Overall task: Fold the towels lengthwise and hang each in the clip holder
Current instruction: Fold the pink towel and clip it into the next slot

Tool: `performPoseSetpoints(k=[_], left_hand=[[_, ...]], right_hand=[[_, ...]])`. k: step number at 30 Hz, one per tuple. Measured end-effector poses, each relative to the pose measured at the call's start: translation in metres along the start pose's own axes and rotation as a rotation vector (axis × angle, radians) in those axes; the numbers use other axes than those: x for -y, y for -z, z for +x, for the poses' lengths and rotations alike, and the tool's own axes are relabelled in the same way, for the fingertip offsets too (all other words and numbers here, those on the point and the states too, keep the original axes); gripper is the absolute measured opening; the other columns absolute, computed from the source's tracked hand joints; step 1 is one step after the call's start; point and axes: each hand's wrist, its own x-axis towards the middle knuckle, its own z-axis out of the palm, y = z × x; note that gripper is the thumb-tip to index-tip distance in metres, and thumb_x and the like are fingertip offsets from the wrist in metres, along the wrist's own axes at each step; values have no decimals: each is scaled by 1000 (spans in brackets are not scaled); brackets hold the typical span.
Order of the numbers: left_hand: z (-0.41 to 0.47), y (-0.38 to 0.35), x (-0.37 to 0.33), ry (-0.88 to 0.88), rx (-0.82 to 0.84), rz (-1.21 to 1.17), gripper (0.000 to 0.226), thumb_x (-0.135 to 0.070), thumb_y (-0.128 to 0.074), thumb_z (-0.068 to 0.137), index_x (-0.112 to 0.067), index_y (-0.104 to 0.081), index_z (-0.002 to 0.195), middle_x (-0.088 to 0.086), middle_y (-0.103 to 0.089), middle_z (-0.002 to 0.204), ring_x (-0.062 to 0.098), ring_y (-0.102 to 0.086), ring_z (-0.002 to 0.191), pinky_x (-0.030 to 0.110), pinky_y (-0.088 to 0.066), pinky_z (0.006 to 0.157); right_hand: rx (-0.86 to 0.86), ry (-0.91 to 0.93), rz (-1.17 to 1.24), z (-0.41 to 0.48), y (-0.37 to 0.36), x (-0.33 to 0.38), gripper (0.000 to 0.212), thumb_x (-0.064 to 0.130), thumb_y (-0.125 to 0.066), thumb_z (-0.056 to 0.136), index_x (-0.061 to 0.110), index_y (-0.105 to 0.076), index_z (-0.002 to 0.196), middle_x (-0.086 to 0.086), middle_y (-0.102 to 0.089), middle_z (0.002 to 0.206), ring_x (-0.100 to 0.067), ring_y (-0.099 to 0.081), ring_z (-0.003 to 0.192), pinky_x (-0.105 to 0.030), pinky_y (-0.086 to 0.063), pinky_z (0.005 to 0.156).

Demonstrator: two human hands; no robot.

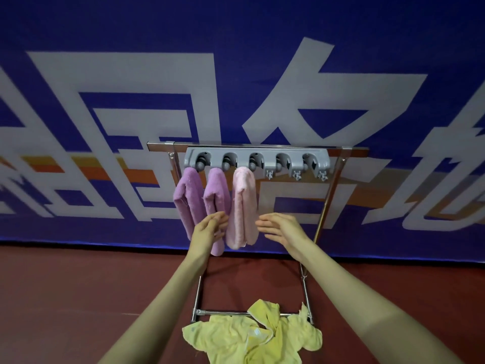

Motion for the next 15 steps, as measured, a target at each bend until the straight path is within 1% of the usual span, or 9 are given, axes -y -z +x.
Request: performPoseSetpoints(k=[2, 5, 7, 9, 12, 15], left_hand=[[-16, -3, 2, 22, 22, 0, 33, -10, -36, 101, 1, -57, 123, 14, -66, 116, 20, -63, 102, 23, -49, 78], [-39, -9, 8, 45, 42, -19, 32, -11, -36, 100, 0, -59, 119, 17, -66, 113, 24, -63, 103, 27, -48, 80], [-54, -12, 12, 71, 49, -35, 31, -13, -36, 100, -3, -62, 114, 18, -66, 112, 24, -63, 103, 29, -49, 83], [-65, -13, 18, 87, 42, -53, 31, -14, -37, 100, -3, -63, 114, 19, -66, 114, 25, -63, 104, 31, -50, 84], [-78, -10, 27, 96, 34, -79, 34, -15, -36, 100, -1, -60, 119, 16, -66, 117, 25, -64, 107, 27, -50, 77], [-85, -6, 33, 111, 45, -101, 35, -16, -35, 100, -1, -59, 122, 14, -67, 118, 21, -65, 104, 26, -49, 76]], right_hand=[[51, 11, 36, -18, 9, -5, 25, 18, -51, 95, 3, -65, 110, -15, -72, 107, -26, -68, 102, -38, -51, 94], [113, 24, 77, -43, 21, -12, 24, 19, -52, 95, 5, -65, 109, -14, -72, 106, -25, -69, 101, -37, -51, 94], [128, 38, 87, -58, 29, -16, 24, 18, -50, 95, 5, -66, 108, -14, -72, 106, -25, -69, 100, -37, -51, 94], [133, 46, 89, -69, 35, -21, 25, 17, -49, 96, 4, -65, 110, -14, -73, 106, -25, -70, 100, -37, -51, 94], [116, 49, 94, -80, 42, -29, 26, 17, -48, 96, 2, -65, 111, -14, -72, 107, -25, -69, 101, -37, -51, 94], [102, 40, 102, -86, 42, -36, 27, 17, -47, 97, 3, -65, 111, -14, -72, 108, -25, -69, 101, -37, -51, 95]])
